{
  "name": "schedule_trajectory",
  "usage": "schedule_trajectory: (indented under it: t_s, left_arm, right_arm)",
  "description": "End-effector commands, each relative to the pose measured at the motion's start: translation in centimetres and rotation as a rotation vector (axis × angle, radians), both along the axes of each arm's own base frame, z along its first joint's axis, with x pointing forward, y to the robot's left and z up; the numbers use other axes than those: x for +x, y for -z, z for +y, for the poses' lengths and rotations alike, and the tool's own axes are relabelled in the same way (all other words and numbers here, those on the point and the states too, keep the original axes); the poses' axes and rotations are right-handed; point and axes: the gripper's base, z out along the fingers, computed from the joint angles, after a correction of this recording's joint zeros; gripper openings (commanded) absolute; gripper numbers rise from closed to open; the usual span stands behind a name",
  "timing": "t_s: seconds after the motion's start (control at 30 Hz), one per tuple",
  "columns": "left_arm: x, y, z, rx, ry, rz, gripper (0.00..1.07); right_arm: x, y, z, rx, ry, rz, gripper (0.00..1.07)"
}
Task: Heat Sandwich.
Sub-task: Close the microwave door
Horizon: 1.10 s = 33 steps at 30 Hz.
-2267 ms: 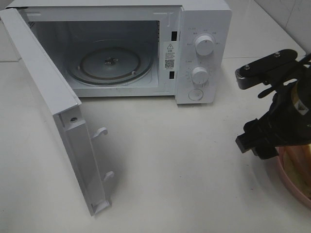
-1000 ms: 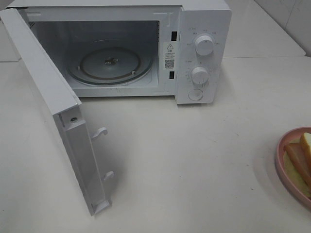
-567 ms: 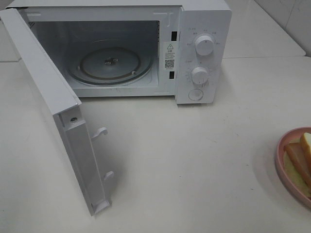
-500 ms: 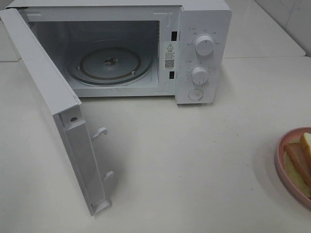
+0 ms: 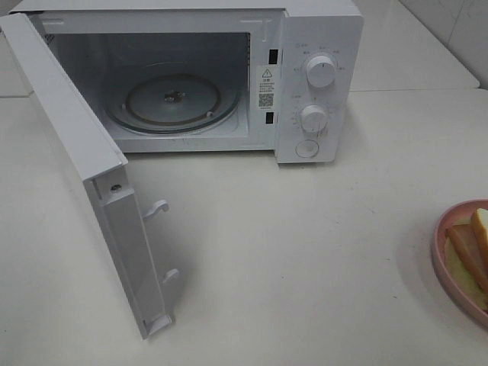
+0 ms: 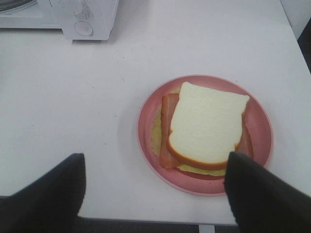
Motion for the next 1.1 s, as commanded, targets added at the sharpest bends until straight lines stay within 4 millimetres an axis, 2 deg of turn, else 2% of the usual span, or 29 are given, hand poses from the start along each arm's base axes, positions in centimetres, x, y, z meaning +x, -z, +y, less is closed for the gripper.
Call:
schedule_trajectory:
  t_s: [0.03,0.2,1.1]
  left_arm:
    - [-0.19,-0.01,-0.02,-0.001,-0.002,-0.023,1.00]
    - [-0.19,-0.01,-0.02,-0.001,-0.002,-0.023,1.00]
    - [-0.14,-0.01,-0.02,0.000,-0.001,-0.020,1.00]
  right_arm:
    - [-0.55,1.12,0.30,0.025,0.010,-0.023,0.76]
    - [-1.03,1.80,0.46,0.038,0.040,-0.121,0.76]
    - [-0.93,1.80,0.51,0.037,0.034,-0.125,0.76]
